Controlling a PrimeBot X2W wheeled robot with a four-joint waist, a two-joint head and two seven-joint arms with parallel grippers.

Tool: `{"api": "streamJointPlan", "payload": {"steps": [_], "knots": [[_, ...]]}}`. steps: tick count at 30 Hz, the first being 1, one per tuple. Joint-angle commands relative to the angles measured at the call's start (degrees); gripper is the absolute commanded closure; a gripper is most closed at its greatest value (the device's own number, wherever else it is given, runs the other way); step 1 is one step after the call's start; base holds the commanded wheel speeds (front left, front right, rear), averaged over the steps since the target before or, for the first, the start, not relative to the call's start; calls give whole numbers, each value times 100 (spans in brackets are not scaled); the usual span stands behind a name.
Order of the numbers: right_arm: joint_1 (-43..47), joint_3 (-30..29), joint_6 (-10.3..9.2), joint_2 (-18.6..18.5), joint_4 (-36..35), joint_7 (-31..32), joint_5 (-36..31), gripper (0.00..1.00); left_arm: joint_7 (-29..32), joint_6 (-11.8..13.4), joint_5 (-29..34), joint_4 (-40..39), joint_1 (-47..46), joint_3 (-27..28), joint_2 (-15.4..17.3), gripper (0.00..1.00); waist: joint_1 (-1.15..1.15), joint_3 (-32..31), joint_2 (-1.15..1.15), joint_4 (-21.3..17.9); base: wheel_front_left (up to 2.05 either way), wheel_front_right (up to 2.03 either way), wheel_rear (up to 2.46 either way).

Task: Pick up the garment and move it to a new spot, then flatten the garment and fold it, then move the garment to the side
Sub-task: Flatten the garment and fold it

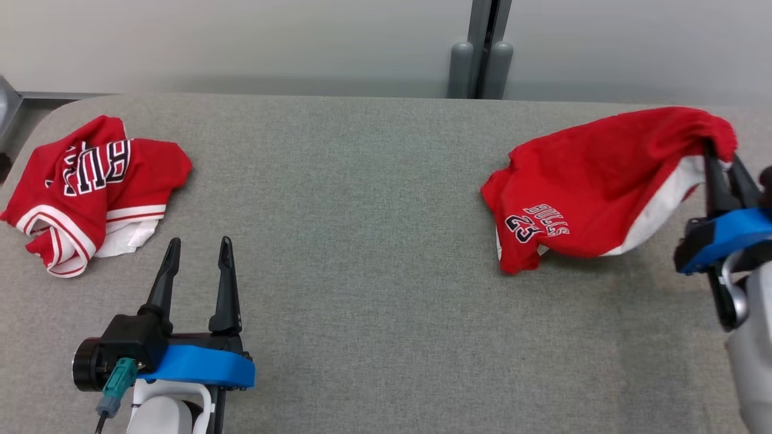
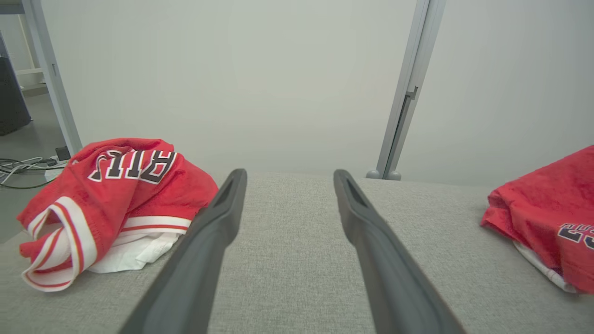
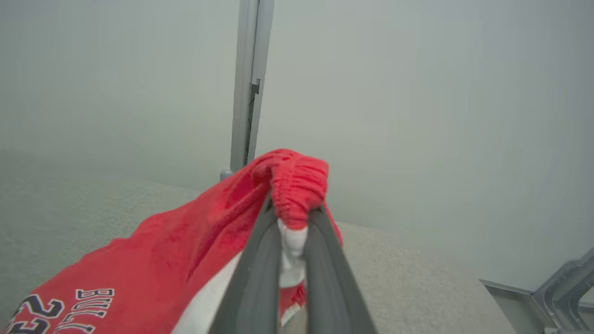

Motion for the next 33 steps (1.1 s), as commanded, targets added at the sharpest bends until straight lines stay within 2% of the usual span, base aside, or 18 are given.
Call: {"api": "streamJointPlan", "payload": {"steps": [1, 6, 14, 20, 28, 29, 30, 33], "knots": [[-103, 201, 1, 146, -97, -3, -55, 100, -16, -7, -33, -22, 25, 12, -10, 0, 0, -33, -1, 24, 0, 0, 0], [-299, 1091, 1, 605, -247, -4, -81, 100, -16, -7, -83, 7, 98, -47, -10, 0, 0, -142, -1, 148, 0, 0, 0], [-591, 2671, 1, 1312, 60, -4, 265, 100, -16, 3, -150, 11, 91, -104, -10, 0, 0, -146, -1, 487, 0, 0, 0], [-609, 3988, 1, 1477, 409, -4, 639, 100, -16, 34, -240, 44, 86, -147, -11, 0, 0, -88, -1, 683, 0, 0, 0], [-161, 5746, 1, 1475, 187, -4, 1789, 100, -16, 85, -311, 92, 88, -209, -11, 0, 0, -77, -1, 738, 0, 0, 0], [-108, 5892, 1, 1474, 164, -4, 1880, 62, -16, 89, -323, 100, 94, -211, -12, 0, 0, -82, -1, 719, 0, 0, 0], [-58, 6048, 1, 1475, 189, -3, 1962, 0, -17, 92, -333, 109, 97, -215, -12, 0, 0, -89, -1, 700, 0, 0, 0], [13, 6274, 1, 1473, 198, -4, 2099, 0, -16, 102, -337, 100, 89, -218, -10, 0, 0, -107, -1, 616, 0, 0, 0]]}}
